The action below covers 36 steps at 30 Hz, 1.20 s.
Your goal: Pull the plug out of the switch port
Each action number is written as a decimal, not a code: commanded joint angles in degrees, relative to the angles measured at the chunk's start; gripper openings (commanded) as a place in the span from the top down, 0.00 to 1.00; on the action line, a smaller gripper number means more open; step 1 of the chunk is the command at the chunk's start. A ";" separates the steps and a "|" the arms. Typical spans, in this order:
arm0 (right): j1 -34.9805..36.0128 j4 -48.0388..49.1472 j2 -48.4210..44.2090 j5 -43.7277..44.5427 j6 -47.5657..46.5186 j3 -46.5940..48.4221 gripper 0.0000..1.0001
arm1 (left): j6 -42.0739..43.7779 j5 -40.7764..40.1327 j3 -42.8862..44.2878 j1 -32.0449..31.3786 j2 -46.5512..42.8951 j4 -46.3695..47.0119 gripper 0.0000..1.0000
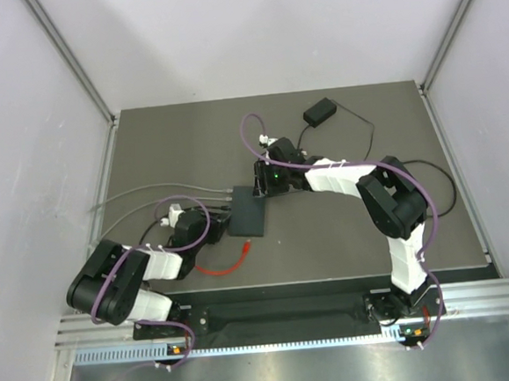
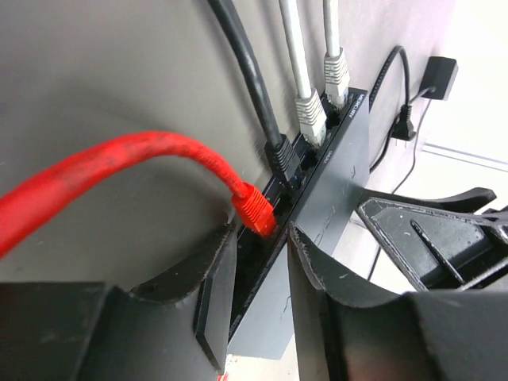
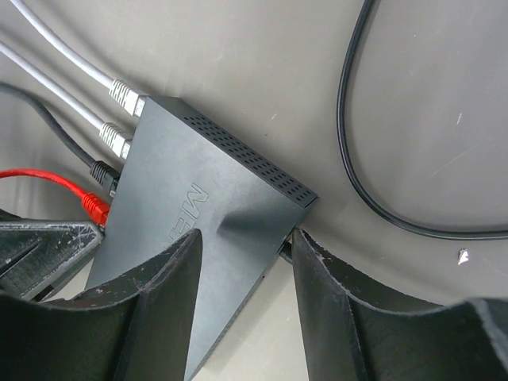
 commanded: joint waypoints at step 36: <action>-0.90 1.62 0.15 -3.78 -0.90 0.07 0.52 | -8.78 -2.08 -4.91 -0.38 9.99 17.63 0.68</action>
